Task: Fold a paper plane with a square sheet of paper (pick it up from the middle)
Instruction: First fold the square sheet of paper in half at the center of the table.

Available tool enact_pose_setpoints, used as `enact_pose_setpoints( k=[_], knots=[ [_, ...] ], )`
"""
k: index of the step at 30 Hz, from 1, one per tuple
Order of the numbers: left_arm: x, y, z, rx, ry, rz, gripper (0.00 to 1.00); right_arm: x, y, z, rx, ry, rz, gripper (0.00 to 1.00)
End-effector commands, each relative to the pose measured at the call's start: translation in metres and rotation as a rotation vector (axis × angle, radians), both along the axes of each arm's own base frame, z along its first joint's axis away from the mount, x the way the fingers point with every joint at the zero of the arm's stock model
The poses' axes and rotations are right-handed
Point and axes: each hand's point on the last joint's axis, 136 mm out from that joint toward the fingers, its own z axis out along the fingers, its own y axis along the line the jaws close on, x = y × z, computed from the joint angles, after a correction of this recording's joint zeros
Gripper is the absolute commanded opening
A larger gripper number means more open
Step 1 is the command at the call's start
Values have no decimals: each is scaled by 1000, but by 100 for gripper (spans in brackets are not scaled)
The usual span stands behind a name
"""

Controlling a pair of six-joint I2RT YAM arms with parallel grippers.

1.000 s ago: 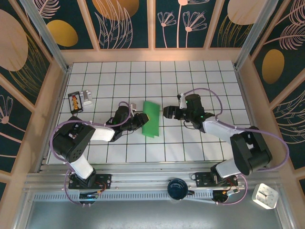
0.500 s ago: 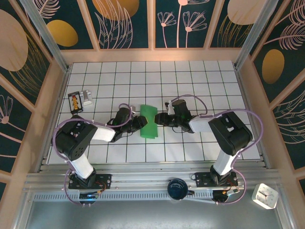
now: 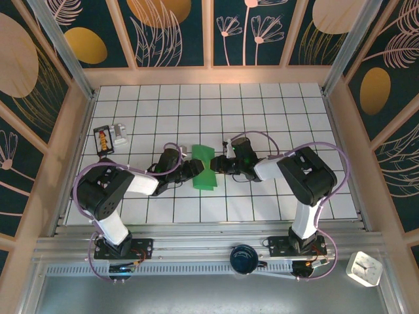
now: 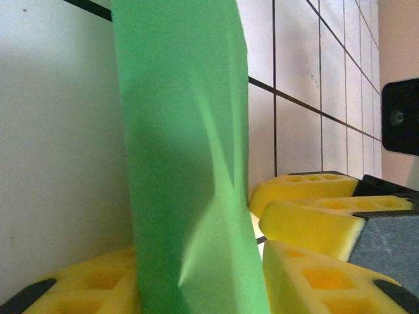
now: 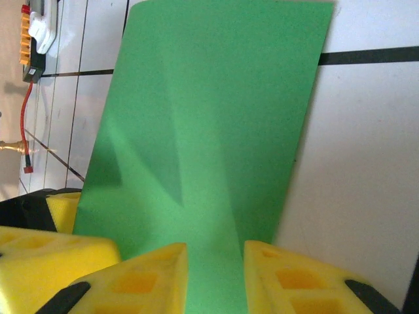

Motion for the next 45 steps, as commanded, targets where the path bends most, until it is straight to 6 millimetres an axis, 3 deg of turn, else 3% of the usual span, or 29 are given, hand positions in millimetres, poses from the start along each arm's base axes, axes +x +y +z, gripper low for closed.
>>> enact_pose_setpoints(
  k=[1,3,9,16,23,27,36,39,45],
  knots=[
    [-7,16,-21,104,29,12,49,1,6,-8,-10,4,3,28],
    [-5,18,-14,118,8,14,53,1,5,-11,-17,7,4,27],
    [-3,30,-17,226,3,18,62,-1,3,-17,-30,15,5,25],
    [0,27,-13,277,-5,-32,62,-1,5,-18,-27,19,8,22],
    [2,35,-10,367,3,-51,75,-2,7,-21,-27,26,11,20],
    [0,27,-4,382,3,-79,79,-2,7,-23,-28,30,8,19],
    [-1,5,-4,517,-23,-149,69,-1,9,-23,-23,32,6,18],
    [-2,-3,-14,521,-6,-179,66,-1,10,-22,-19,32,7,18],
    [-1,-12,-16,486,-9,-187,49,0,8,-17,-16,22,2,19]
  ],
)
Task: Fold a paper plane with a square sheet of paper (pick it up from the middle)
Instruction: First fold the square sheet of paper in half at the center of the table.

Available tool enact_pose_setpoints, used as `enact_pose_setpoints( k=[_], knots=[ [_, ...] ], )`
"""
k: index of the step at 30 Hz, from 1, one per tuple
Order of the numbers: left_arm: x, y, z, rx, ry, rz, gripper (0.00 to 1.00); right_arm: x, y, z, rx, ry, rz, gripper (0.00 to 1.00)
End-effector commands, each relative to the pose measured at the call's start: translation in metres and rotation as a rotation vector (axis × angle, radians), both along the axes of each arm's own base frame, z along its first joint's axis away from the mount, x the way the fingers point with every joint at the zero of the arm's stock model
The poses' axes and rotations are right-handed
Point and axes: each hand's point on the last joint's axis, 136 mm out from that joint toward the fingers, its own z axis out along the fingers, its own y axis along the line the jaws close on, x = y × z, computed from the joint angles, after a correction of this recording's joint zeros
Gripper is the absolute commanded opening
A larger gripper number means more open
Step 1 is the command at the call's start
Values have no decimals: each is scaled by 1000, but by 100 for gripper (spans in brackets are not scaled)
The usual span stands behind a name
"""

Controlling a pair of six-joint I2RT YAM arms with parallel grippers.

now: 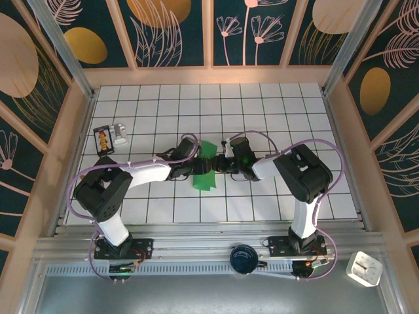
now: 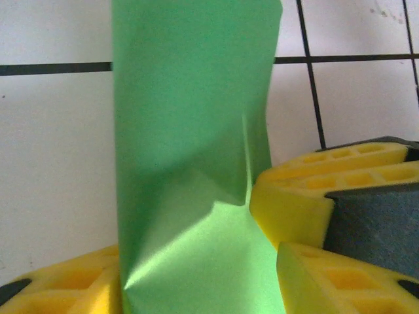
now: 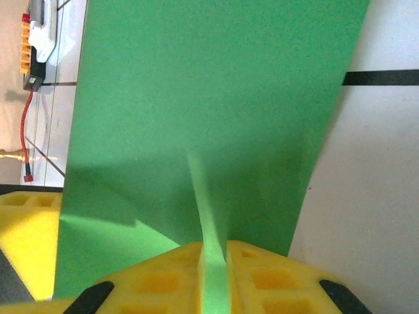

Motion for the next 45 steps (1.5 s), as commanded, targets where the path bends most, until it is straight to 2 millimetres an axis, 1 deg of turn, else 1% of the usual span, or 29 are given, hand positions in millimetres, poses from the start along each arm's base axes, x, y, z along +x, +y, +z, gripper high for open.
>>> enact_pose_setpoints(
  k=[1,3,5,8,11,13,15,18,21,24,27,31,36,40,45],
  knots=[
    [-8,-1,-18,17,42,-14,47,-7,2,-11,-31,17,12,19],
    [-11,-6,-16,-23,43,-21,37,-5,-2,-6,-31,5,6,21],
    [-12,-9,-14,-55,45,-20,33,-3,-7,1,-26,-11,2,24],
    [-14,-13,-9,-116,40,-22,29,-1,-19,13,-25,-37,-9,28],
    [-16,-15,-2,-228,56,-14,25,-4,-34,22,-45,-65,-12,32],
    [-19,-13,-3,-293,78,-7,23,-9,-41,25,-73,-81,-7,35],
    [-21,-11,-3,-332,95,-8,22,-6,-59,25,-112,-89,-35,37],
    [-24,-13,-1,-385,111,-18,21,-12,-65,24,-140,-86,-29,40],
    [-27,-13,2,-441,127,-15,20,-18,-61,23,-118,-71,-11,42],
    [-28,-10,-2,-431,139,-13,20,-19,-55,22,-109,-65,-1,43],
    [-30,-9,-8,-405,156,-24,20,-16,-51,21,-109,-64,3,43],
    [-33,-3,-18,-345,179,-20,20,-5,-48,20,-121,-67,-16,43],
    [-34,5,-28,-266,196,-14,20,13,-37,18,-109,-64,-26,43],
    [-36,11,-37,-207,209,-21,20,19,-28,21,-65,-61,-18,43],
    [-39,15,-45,-162,225,-34,20,24,-23,14,-63,-48,-17,41]
  ],
)
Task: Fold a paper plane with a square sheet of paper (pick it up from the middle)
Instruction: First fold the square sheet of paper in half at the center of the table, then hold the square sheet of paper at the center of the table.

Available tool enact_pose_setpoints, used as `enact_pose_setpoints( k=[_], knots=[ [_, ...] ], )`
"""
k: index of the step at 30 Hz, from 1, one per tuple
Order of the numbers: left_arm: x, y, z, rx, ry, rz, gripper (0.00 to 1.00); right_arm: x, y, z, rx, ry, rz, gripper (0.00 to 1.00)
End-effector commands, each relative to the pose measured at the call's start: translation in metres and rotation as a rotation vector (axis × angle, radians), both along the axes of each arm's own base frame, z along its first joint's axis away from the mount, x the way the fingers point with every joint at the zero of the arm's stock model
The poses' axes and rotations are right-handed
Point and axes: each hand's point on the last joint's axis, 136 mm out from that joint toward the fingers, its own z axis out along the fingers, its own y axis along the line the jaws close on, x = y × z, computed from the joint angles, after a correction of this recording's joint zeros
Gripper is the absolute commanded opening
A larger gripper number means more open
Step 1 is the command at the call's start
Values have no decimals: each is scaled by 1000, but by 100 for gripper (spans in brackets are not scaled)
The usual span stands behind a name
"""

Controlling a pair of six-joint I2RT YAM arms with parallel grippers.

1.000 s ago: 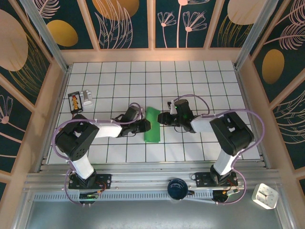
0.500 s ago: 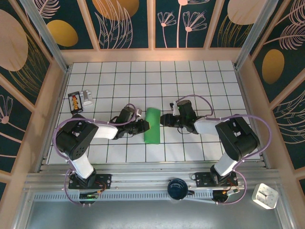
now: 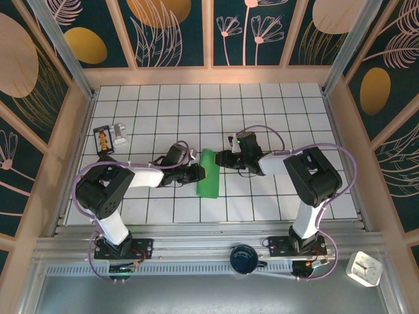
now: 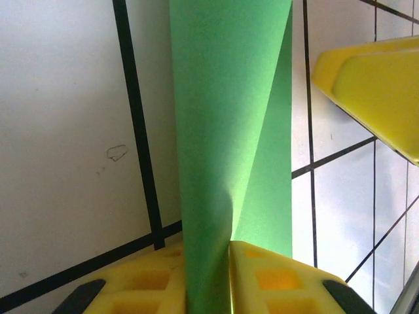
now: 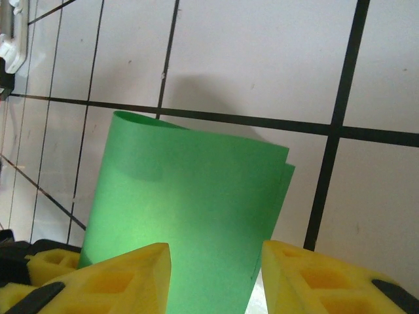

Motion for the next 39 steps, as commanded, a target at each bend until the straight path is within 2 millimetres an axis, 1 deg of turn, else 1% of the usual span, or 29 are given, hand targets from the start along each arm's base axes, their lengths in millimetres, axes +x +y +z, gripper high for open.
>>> enact_pose_setpoints(
  k=[1,6,15,20,25,27,30,34,35,37,39],
  knots=[
    [-9,17,-26,116,51,-9,20,8,11,3,35,-8,11,40],
    [-10,18,-30,136,60,-23,20,11,14,-2,33,0,13,39],
    [-9,23,-33,199,56,-52,22,14,8,-18,-42,15,7,36],
    [-6,28,-33,249,43,-63,27,13,4,-27,-77,27,11,32],
    [-1,32,-29,282,22,-60,32,8,1,-35,-92,48,15,29],
    [0,32,-26,281,13,-56,35,6,0,-38,-99,55,15,28],
    [0,30,-20,264,8,-52,42,4,-2,-41,-106,62,14,27],
    [1,22,-3,206,-2,-46,55,2,-3,-44,-111,70,12,26],
    [-1,21,-2,200,2,-48,58,2,-3,-45,-111,72,11,26],
    [0,17,12,178,-23,-48,62,1,-4,-46,-111,76,8,25],
    [-2,13,17,171,-27,-54,65,1,-4,-47,-110,79,4,25]
  ],
)
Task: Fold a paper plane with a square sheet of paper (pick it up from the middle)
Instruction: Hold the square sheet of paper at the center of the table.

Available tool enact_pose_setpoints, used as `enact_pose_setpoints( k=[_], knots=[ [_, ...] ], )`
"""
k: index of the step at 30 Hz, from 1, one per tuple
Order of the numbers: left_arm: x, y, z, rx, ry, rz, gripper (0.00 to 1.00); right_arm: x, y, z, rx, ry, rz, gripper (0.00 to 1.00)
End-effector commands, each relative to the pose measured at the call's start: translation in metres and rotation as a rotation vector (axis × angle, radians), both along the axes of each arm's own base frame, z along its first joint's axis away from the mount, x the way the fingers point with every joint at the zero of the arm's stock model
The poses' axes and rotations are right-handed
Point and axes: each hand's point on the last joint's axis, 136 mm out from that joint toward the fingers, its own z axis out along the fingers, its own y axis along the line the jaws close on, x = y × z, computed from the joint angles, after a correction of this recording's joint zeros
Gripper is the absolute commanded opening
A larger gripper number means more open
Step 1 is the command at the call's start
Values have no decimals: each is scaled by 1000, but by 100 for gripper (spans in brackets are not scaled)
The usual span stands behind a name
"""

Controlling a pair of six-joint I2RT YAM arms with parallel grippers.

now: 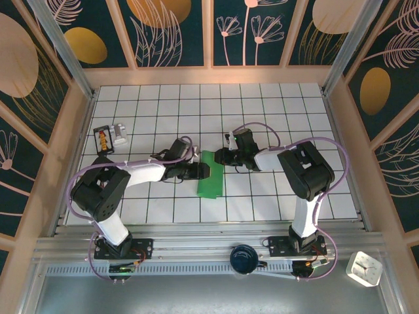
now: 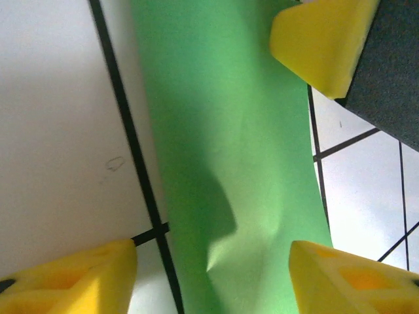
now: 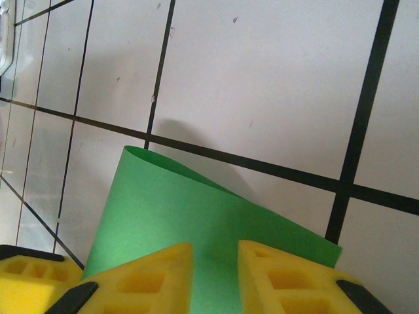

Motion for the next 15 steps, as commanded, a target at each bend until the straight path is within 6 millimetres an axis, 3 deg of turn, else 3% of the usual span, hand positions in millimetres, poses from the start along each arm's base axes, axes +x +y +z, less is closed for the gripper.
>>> enact_pose_setpoints(
  k=[1,8,11,15],
  knots=[
    [-6,6,5,34,14,21,67,-16,-14,-39,-89,89,-16,25],
    [-20,-11,2,60,31,-16,68,-16,-14,-40,-91,90,-17,24],
    [-21,-15,0,90,29,-24,65,-15,-14,-41,-93,90,-16,24],
    [-21,-17,3,90,25,-30,51,-13,-12,-38,-89,82,-12,24]
  ],
)
